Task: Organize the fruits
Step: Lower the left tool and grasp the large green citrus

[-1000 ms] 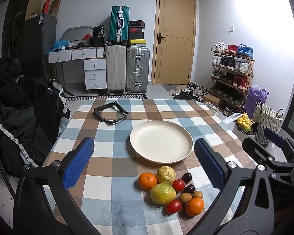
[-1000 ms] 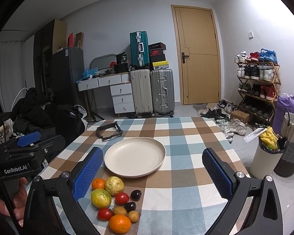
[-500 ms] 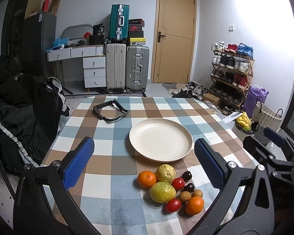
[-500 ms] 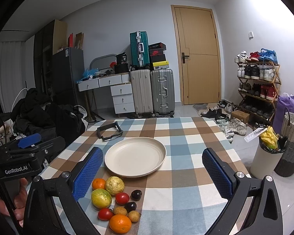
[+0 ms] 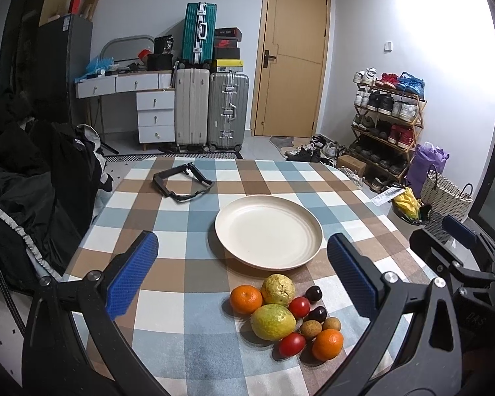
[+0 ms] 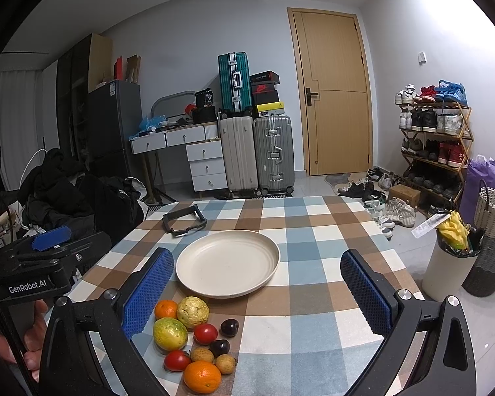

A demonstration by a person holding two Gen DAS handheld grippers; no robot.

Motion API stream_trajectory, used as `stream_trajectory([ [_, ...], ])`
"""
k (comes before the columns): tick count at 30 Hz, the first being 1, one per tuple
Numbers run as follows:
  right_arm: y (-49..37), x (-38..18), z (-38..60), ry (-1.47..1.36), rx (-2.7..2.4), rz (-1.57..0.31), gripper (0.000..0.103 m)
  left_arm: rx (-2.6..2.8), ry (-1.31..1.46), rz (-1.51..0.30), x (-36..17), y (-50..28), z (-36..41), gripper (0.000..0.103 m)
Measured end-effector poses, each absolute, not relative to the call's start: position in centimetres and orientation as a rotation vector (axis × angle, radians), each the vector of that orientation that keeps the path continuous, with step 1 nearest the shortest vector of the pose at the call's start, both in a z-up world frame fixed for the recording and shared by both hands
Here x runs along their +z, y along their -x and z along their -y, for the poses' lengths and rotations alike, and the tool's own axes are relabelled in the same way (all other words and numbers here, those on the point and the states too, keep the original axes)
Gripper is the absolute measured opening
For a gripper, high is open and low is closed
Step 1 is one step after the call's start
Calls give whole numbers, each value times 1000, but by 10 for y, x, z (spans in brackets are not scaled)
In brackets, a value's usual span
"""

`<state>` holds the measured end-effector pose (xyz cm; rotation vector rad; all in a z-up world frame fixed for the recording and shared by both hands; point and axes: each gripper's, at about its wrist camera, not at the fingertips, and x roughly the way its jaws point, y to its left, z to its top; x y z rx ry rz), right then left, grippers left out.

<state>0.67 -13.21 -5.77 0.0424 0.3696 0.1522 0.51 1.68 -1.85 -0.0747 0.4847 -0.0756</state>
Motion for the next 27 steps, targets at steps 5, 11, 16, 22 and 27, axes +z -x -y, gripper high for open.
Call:
stream_trajectory([
  [5,-9,-62,133,-48,149,-376,103,-103,97,-518,-29,-12,-20,102],
  [11,-17,-74,137,-55,145,-392,103,-136,97,-585,-55,-28,-23,102],
  [16,-23,-81,140,-63,144,-408,103,-156,103,-662,-83,-42,-24,102],
  [22,-31,-91,143,-74,146,-435,103,-185,124,-753,-117,-65,-23,102],
  [27,-40,-101,145,-80,148,-457,103,-211,137,-812,-141,-79,-19,102],
])
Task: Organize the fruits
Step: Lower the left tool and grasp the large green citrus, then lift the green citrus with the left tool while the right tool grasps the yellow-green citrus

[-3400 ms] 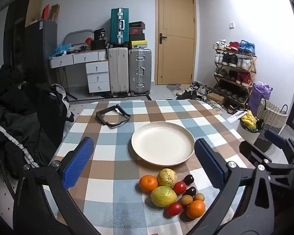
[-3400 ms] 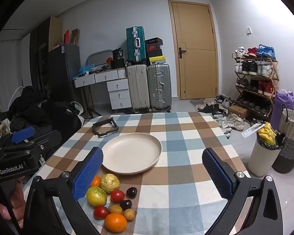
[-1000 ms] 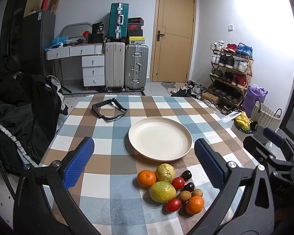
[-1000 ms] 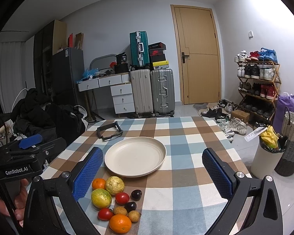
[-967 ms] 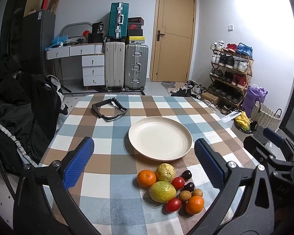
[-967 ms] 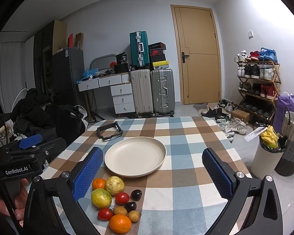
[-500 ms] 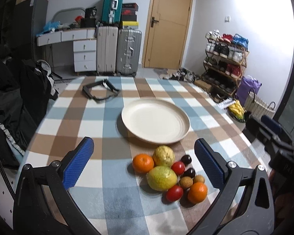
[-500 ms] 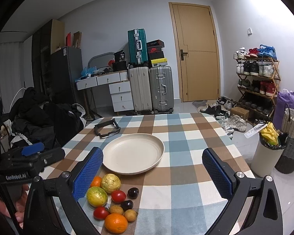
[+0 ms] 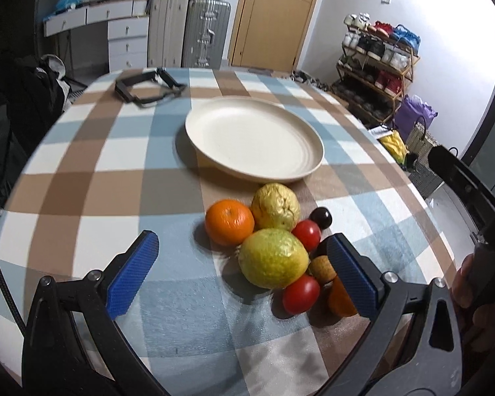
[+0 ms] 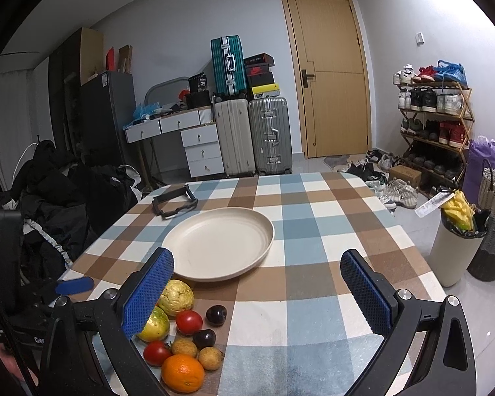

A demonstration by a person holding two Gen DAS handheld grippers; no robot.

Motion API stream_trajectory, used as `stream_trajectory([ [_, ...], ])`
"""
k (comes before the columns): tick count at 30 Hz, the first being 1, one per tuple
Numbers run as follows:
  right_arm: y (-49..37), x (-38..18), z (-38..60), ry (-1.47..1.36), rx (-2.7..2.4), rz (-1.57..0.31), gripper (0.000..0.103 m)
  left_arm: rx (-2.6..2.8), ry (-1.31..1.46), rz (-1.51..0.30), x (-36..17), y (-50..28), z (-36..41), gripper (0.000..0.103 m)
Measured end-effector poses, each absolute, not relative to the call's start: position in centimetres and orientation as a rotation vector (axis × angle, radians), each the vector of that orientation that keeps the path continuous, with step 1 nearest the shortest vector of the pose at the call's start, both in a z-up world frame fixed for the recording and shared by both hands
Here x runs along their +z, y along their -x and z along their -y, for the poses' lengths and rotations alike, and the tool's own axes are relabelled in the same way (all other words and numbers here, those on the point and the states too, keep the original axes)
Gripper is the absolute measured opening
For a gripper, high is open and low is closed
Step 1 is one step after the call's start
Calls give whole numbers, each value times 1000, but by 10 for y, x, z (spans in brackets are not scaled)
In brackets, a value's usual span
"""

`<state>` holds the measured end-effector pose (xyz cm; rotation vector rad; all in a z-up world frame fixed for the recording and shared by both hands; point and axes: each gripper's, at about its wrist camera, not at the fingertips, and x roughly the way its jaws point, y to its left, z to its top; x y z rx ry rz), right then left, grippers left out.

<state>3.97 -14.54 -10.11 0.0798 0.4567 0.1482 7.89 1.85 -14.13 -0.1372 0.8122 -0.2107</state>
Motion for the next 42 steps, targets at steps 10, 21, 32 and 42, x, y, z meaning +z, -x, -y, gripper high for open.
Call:
stream_trajectory([
  [10,-51,-115,149,-90,160,-488,103,-253,195,-871,-159,-90,-16,95],
  [21,-53,-121,149,-97,190,-497,103,-367,297,-953,-174,-98,-7,51],
  [32,-50,-124,148,-102,192,-509,103,-382,305,-942,-173,-90,-9,51],
  [42,-57,-123,135,-77,243,-562,103,-406,312,-882,-157,-71,-29,51],
])
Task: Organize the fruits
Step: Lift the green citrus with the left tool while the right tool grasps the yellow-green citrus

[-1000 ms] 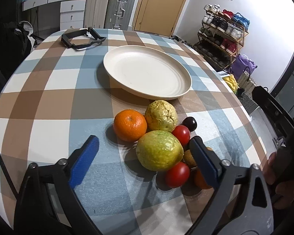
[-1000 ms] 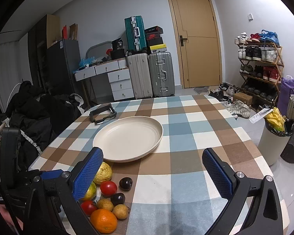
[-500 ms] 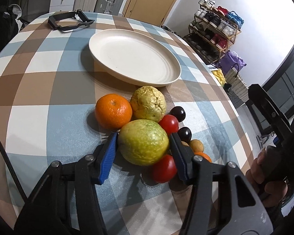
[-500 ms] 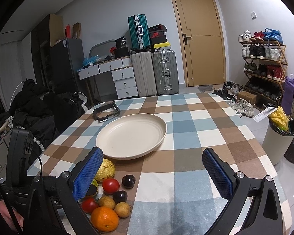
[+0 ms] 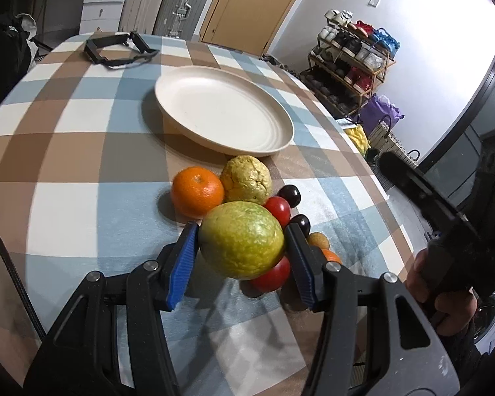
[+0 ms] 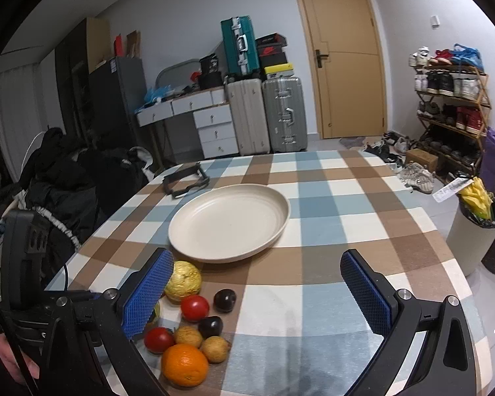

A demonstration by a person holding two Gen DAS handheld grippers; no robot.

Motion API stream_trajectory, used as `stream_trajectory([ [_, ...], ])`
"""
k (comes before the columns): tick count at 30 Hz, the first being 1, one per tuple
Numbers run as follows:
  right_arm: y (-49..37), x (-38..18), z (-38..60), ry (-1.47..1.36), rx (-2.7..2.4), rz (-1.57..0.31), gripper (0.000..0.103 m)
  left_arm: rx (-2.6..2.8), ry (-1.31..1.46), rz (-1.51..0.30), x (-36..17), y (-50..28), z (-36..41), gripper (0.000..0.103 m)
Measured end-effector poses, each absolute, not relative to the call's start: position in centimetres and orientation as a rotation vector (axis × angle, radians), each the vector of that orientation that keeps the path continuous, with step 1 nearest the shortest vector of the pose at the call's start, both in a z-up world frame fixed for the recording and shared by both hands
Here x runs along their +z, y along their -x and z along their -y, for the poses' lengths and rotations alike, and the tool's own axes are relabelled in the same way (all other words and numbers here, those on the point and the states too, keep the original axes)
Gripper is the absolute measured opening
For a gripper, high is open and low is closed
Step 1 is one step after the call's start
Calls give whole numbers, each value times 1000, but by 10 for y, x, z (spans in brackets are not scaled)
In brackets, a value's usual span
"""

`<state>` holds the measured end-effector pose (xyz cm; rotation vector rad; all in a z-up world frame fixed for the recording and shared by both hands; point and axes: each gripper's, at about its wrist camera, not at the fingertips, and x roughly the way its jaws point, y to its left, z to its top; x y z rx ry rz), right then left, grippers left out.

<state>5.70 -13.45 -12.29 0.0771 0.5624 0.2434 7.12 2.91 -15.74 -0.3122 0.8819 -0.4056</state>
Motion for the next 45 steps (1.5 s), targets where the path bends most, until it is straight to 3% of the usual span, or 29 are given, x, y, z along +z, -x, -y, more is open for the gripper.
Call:
stream_trajectory([
  [12,-99,-148,87,-36,426,-780,103,-379,348,-824,-142,-60,-80,51],
  [30,-134,-180,45,102,601,-897,102,-326,351,-826,-149,-75,-104,51],
  [34,-140,-186,46,68,640,-951,79,-316,348,-824,-149,-79,-103,51],
  [39,-141,-188,44,70,671,-966,68,-297,330,-817,-147,-81,-101,51],
  [42,-138,-185,42,106,657,-946,58,-294,323,-823,-147,-82,-99,51],
  [43,-137,-184,42,119,647,-942,49,-294,320,-825,-146,-82,-99,51],
  [45,-137,-185,45,109,650,-947,49,-291,312,-825,-146,-82,-97,51],
])
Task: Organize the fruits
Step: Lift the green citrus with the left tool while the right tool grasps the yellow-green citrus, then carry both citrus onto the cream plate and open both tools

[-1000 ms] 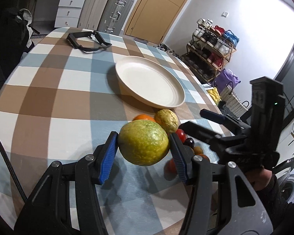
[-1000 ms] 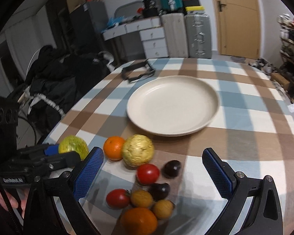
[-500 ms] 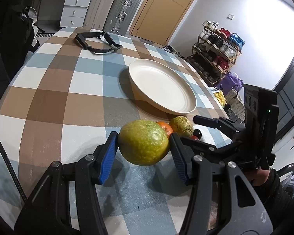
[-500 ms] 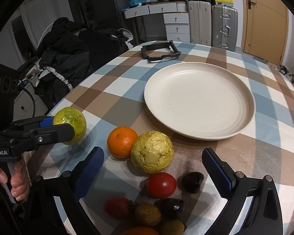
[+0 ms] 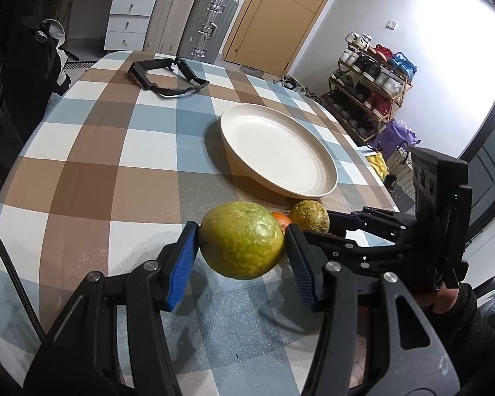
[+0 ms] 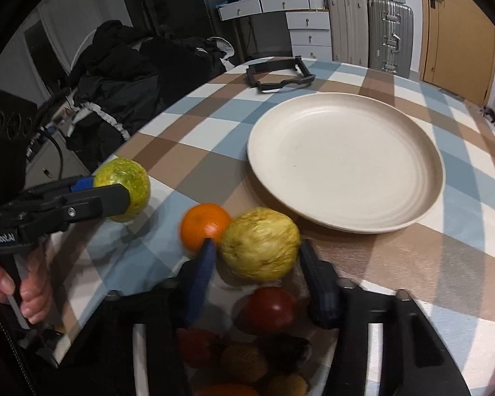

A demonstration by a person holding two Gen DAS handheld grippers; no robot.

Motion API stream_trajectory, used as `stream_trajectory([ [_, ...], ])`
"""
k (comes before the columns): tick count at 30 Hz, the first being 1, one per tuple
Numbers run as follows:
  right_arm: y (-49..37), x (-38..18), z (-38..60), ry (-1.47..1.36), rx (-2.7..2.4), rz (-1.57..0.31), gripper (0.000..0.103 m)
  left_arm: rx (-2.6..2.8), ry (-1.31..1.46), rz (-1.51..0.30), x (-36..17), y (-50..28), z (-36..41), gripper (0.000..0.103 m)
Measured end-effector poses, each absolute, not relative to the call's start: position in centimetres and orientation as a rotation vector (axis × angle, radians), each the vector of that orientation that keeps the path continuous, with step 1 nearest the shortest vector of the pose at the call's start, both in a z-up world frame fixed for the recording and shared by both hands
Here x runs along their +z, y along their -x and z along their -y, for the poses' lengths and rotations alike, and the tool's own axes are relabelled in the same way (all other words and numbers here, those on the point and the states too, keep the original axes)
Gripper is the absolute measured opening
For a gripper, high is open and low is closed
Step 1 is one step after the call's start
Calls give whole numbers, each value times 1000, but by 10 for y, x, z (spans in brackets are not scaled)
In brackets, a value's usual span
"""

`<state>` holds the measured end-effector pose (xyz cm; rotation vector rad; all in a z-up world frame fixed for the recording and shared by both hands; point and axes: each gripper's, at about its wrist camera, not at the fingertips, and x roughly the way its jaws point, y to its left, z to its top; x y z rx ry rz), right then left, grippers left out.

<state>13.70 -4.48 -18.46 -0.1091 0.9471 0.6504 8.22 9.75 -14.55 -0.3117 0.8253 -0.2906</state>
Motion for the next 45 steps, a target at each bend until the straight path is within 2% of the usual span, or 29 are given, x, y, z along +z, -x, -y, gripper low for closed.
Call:
stream_trajectory([
  [25,-138,-181,93,-230,762,-873,47,-263,262,-823,-130,-111,-74,51],
  [39,-151,-190,90,-251,770,-911,44,-252,275,-841,-136,-124,-78,51],
  [45,-144,-179,69,-69,716,-906,45,-249,293,-844,-138,-124,-82,51],
])
